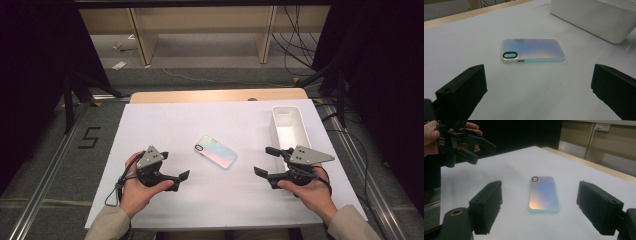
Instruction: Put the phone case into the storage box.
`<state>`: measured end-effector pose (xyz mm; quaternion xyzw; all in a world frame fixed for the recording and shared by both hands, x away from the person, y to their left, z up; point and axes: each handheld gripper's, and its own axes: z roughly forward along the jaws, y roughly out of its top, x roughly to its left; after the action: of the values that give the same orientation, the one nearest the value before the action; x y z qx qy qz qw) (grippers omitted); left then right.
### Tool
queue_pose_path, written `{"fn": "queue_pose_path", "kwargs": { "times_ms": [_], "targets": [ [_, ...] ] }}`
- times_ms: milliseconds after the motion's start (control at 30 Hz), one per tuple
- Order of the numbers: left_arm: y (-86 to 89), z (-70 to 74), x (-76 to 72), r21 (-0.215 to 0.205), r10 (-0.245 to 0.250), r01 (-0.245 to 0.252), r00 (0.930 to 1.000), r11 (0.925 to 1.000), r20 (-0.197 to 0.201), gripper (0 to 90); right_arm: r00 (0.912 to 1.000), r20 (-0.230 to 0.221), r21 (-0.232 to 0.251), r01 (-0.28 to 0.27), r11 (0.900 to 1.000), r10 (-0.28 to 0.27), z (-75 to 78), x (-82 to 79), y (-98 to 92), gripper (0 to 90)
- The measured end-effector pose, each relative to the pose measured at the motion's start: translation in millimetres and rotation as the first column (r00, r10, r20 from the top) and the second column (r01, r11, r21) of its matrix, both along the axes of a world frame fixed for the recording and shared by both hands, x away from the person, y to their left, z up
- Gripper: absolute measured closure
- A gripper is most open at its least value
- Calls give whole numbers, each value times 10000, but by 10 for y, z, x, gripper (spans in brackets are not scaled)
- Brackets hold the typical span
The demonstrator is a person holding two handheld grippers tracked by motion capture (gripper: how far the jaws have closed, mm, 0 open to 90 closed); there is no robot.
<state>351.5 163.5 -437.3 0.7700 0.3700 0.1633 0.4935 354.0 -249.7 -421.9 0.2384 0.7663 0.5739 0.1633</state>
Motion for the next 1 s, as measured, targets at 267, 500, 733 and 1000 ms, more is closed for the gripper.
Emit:
{"fn": "queue_pose_path", "kwargs": {
  "times_ms": [267,500,733,1000],
  "targets": [
    [-3,1,-7,19,-10,10,10000,10000,33,0,9999,68,121,103,9999,-104,17,-16,77,255],
    [-12,-2,-2,60,-10,10,10000,10000,17,0,9996,188,-254,214,9994,-210,49,49,221,608],
    [-21,-18,11,85,10,-10,10000,10000,-43,0,9980,-263,-1372,542,9891,-583,41,227,414,900],
    [-24,-29,21,111,31,-30,9999,9999,-104,0,9870,-922,-2159,1093,9703,-1317,-48,526,724,900]
  ]
}}
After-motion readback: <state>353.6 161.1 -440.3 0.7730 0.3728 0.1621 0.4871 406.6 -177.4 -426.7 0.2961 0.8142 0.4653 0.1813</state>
